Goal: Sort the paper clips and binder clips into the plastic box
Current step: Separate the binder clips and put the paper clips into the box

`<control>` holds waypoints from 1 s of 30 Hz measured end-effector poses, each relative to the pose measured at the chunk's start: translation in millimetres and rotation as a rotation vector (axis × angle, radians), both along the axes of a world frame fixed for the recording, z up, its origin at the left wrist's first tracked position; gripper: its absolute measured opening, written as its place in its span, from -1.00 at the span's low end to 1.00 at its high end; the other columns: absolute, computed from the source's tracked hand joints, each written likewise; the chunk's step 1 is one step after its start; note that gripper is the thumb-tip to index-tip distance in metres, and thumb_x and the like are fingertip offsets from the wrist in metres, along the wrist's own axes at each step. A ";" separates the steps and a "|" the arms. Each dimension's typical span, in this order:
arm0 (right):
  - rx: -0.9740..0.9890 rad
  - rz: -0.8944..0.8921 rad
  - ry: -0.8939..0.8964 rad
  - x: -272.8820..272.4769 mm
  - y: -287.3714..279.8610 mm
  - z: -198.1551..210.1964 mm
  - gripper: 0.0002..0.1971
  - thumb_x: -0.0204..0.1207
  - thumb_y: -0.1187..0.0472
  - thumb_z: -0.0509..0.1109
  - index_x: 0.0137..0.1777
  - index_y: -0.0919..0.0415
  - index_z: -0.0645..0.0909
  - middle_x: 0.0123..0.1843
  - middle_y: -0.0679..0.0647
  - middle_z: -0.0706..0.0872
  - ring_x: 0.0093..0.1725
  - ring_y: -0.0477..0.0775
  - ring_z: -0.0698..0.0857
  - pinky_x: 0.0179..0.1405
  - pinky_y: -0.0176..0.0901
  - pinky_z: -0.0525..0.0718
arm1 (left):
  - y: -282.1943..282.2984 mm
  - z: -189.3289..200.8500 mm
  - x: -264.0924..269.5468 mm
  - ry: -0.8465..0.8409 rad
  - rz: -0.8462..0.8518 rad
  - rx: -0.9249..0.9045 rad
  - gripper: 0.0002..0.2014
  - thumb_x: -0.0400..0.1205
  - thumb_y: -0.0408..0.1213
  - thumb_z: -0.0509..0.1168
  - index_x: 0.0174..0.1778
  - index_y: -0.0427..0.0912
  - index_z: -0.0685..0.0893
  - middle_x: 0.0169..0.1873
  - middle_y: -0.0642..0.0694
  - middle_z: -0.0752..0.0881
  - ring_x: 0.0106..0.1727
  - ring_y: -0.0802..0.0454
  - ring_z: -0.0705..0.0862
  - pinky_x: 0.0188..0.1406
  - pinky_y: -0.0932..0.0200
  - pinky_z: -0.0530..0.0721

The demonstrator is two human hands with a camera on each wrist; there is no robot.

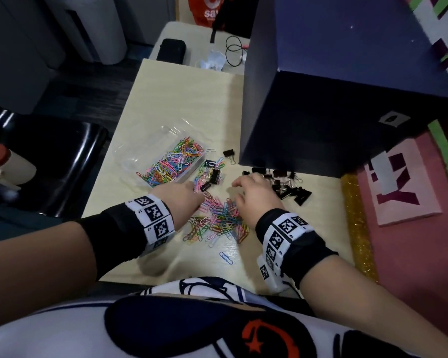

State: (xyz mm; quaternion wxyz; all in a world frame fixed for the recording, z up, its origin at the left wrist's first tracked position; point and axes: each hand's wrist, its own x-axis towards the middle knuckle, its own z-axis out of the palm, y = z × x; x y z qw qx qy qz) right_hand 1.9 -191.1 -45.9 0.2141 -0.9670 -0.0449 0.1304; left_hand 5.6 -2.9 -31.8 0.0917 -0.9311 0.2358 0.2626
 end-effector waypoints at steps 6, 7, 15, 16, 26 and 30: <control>-0.096 0.231 0.052 17.9 32.2 0.1 -0.53 0.64 0.19 0.13 0.56 0.04 0.32 0.62 0.04 0.27 0.52 0.19 0.30 0.48 0.12 0.39 | 16.5 -8.6 -6.4 0.021 0.042 -0.048 -0.74 0.61 -0.35 0.22 0.22 -0.12 0.52 0.07 -0.18 0.49 -0.02 -0.21 0.67 -0.16 -0.05 0.69; -0.119 0.253 0.084 21.6 34.8 -1.3 -0.51 0.64 0.19 0.11 0.59 0.03 0.27 0.67 0.03 0.17 0.56 0.21 0.25 0.51 0.14 0.35 | 18.0 -8.9 -8.1 0.017 0.046 -0.054 -0.74 0.62 -0.35 0.22 0.23 -0.13 0.52 0.09 -0.18 0.48 0.00 -0.22 0.66 -0.13 -0.07 0.69; -0.288 0.224 0.094 22.9 41.7 -11.5 -0.71 0.68 0.06 0.13 0.35 0.08 0.43 0.32 0.14 0.43 0.31 0.25 0.42 0.17 0.12 0.51 | 24.1 -7.8 -11.9 -0.031 0.048 -0.129 -0.67 0.60 -0.27 0.19 0.29 -0.17 0.44 0.21 -0.16 0.48 0.12 -0.20 0.60 -0.03 -0.05 0.66; -0.271 0.212 0.105 23.0 41.1 -12.6 -0.71 0.68 0.07 0.15 0.35 0.07 0.42 0.31 0.15 0.42 0.31 0.25 0.42 0.16 0.11 0.53 | 24.5 -6.8 -11.5 -0.033 0.051 -0.145 -0.67 0.60 -0.25 0.18 0.28 -0.17 0.44 0.18 -0.15 0.51 0.12 -0.19 0.61 -0.04 -0.05 0.66; -0.115 0.008 0.023 9.6 24.3 -10.1 -0.62 0.49 0.00 0.35 0.24 0.13 0.42 0.22 0.12 0.46 0.20 0.19 0.53 0.17 0.06 0.60 | 15.4 1.2 0.9 -0.065 0.022 -0.316 -0.63 0.63 -0.09 0.14 0.37 0.00 0.49 0.14 -0.09 0.62 0.14 -0.15 0.65 -0.02 0.05 0.64; -0.097 -0.090 0.013 0.7 4.8 -7.2 -0.61 0.47 -0.02 0.38 0.21 0.11 0.44 0.23 0.10 0.47 0.21 0.17 0.53 0.16 0.02 0.59 | -6.6 6.7 18.6 -0.070 -0.033 -0.402 -0.72 0.67 -0.08 0.13 0.23 -0.10 0.51 0.03 -0.15 0.67 0.08 -0.18 0.67 0.03 0.01 0.64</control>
